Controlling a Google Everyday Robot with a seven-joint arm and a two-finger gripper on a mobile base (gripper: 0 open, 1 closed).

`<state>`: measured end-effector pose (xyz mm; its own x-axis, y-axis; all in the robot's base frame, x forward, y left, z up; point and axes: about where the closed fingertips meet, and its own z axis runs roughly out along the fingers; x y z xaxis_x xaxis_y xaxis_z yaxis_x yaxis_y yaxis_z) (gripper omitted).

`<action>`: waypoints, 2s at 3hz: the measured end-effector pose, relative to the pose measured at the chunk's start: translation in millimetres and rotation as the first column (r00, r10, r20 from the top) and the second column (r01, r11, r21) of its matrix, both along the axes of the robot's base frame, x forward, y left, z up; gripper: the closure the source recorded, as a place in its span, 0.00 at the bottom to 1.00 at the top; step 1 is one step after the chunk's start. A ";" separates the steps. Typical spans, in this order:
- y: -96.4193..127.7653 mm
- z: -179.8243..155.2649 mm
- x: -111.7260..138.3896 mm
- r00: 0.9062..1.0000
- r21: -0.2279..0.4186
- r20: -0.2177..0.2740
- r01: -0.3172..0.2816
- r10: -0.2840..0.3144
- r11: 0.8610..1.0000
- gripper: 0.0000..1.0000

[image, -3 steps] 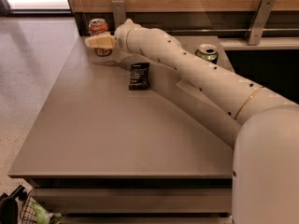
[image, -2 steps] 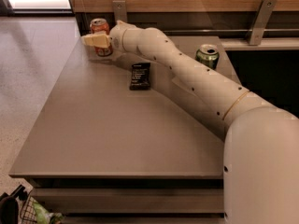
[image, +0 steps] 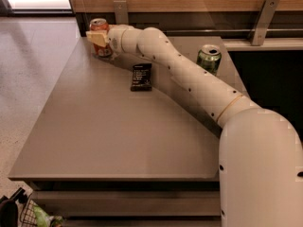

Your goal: Knock coke can over

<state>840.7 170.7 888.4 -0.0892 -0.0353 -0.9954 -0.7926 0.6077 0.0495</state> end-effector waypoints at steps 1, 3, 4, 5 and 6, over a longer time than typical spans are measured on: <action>3.4 -0.8 -0.9 1.000 0.000 -0.001 -0.005 0.005 1.000 0.99; -2.6 14.7 -15.6 0.999 -0.108 -0.046 -0.013 0.008 0.994 1.00; -14.6 32.9 -31.3 0.994 -0.226 -0.105 -0.031 0.007 0.974 1.00; -22.7 37.2 -50.0 0.982 -0.377 -0.188 -0.065 -0.008 0.924 1.00; -26.6 31.2 -59.5 0.970 -0.473 -0.241 -0.087 -0.034 0.877 1.00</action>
Offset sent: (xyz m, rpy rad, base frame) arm -0.0005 0.0020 -0.0005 0.0001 0.0007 0.0027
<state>781.1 144.2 919.6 -0.3101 -0.5056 -0.8051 -0.8104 0.5833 -0.0542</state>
